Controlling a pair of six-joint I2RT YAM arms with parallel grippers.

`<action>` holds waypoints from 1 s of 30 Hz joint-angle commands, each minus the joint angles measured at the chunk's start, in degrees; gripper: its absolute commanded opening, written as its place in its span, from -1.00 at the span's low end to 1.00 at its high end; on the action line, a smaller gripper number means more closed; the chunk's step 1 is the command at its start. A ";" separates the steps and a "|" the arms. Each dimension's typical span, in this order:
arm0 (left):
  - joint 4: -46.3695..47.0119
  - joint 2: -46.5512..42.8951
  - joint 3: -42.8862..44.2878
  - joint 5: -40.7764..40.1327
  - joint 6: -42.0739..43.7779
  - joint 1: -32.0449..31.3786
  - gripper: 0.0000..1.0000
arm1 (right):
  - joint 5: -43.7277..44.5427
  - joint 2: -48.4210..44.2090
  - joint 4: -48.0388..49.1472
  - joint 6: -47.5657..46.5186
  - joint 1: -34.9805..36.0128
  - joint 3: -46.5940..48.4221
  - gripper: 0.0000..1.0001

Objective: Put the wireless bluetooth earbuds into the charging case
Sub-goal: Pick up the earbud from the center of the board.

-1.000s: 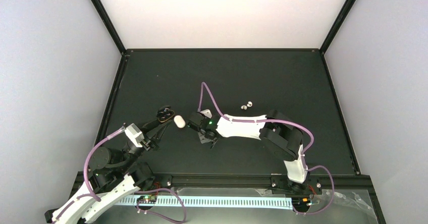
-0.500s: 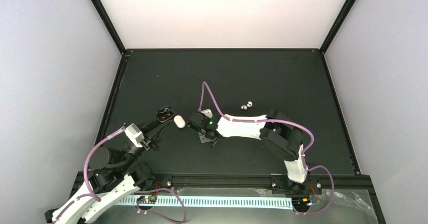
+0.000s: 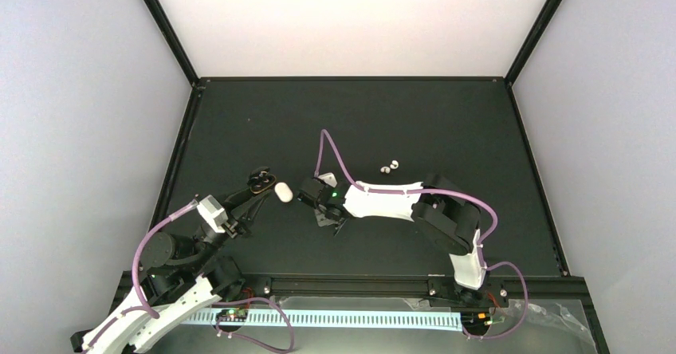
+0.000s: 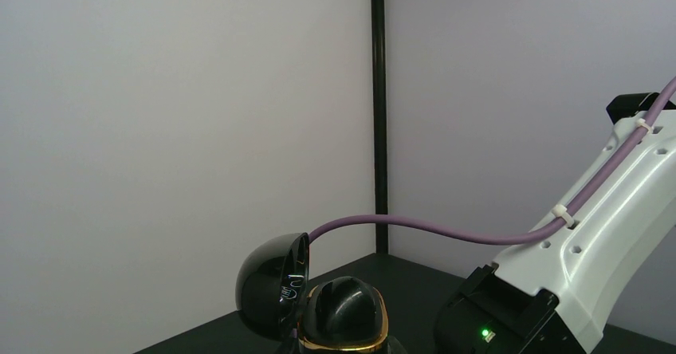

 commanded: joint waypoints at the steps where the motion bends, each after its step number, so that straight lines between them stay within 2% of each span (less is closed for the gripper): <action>1: 0.59 -3.24 0.20 0.61 -0.27 -0.22 -0.97 | -3.22 2.10 -3.41 -0.02 0.21 -3.33 -0.54; 12: 0.48 -3.24 0.20 0.78 -0.42 -0.22 -0.97 | -3.30 0.20 -3.06 0.29 0.44 -3.69 -0.84; 22: 0.55 -2.51 0.20 0.74 -0.51 -0.22 -0.97 | 1.35 -4.44 -1.88 1.50 0.27 -4.82 -0.98; 30: 0.93 -0.99 0.20 1.05 -1.17 -0.22 -0.97 | 4.98 -9.73 1.98 1.90 -2.60 -7.95 -0.98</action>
